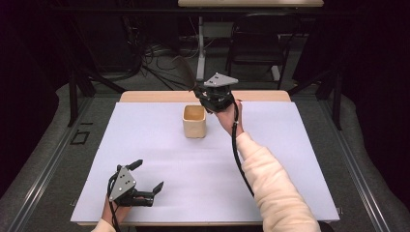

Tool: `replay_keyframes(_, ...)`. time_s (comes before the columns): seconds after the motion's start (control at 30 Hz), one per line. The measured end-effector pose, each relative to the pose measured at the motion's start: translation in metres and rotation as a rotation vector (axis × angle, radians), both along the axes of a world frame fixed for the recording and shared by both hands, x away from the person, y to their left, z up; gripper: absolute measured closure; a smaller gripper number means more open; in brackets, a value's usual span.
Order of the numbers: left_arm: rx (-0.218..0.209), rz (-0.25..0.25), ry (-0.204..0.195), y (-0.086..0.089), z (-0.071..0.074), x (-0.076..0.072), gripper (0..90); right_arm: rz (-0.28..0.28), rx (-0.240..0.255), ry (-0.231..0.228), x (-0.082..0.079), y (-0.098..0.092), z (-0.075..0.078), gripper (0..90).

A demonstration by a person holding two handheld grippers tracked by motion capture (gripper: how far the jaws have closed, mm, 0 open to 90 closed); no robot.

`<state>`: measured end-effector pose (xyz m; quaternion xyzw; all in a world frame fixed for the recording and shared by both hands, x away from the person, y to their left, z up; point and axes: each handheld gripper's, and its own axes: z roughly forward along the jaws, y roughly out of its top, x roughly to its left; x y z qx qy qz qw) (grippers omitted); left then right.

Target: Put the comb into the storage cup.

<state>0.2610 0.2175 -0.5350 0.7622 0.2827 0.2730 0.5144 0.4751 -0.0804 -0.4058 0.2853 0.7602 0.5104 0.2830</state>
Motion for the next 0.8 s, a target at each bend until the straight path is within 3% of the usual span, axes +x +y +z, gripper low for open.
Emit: replay_keyframes(0.8, -0.001, 0.001, -0.001, 0.0, 0.0, 0.0, 0.2, 0.004, 0.025, -0.015, 0.004, 0.013, 0.0, 71.9)
